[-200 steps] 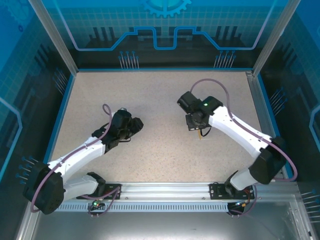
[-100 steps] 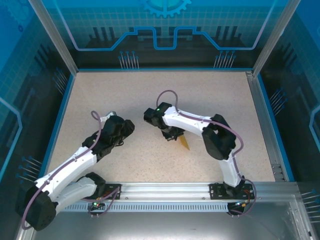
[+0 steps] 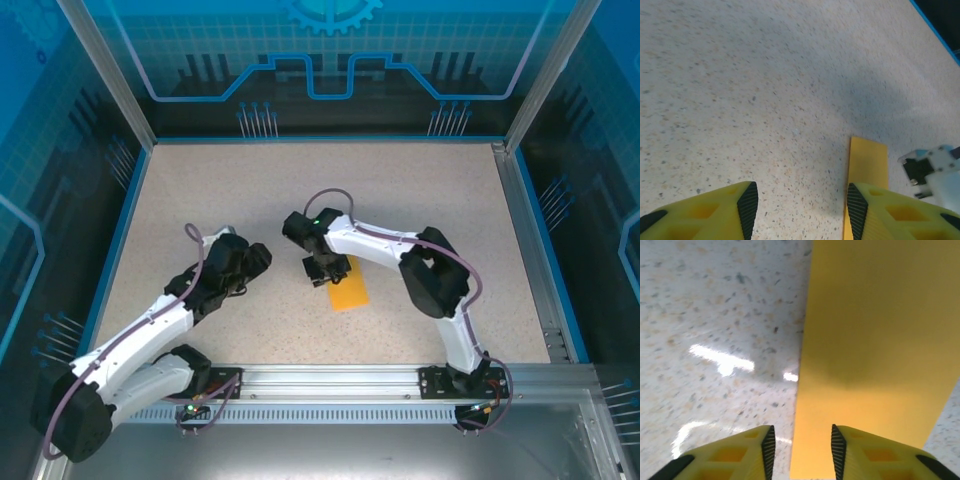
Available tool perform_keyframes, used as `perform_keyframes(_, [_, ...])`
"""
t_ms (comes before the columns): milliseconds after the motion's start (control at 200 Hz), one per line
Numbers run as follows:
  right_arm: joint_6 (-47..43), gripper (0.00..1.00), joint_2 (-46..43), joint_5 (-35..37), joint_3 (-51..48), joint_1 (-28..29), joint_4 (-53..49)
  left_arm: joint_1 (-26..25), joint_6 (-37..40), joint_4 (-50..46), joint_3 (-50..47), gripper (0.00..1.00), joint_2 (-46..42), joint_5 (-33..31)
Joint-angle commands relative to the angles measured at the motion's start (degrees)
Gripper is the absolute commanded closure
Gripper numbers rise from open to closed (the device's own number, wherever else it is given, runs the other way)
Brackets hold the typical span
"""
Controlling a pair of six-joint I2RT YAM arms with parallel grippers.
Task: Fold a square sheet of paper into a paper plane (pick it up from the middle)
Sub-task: Turn over the square sheet of paper at the center of the table.
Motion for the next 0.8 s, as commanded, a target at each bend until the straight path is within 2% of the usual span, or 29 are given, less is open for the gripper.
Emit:
perform_keyframes(0, [0.42, 0.59, -10.57, -9.96, -7.47, -3.83, 11.74, 0.46, 4.22, 2.56, 2.72, 0.46, 4.74, 7.76])
perform_keyframes(185, [1.59, 0.54, -23.01, -13.99, -23.20, -12.15, 22.31, -0.22, 5.92, 9.70, 5.52, 0.50, 14.80, 19.16])
perform_keyframes(400, [2.20, 0.55, -27.24, -23.73, -34.91, -21.87, 31.87, -5.17, 6.51, 9.82, 13.46, 0.54, 27.28, 22.44])
perform_keyframes(560, [2.98, 0.53, -26.45, -23.28, -33.43, -23.42, 28.85, -5.95, 3.82, 11.83, 15.34, 0.54, 31.79, 24.73])
perform_keyframes(795, [6.39, 0.55, -22.06, -20.93, -24.25, -24.84, 19.21, -6.39, 4.41, 10.77, 15.81, 0.53, 33.40, 27.00])
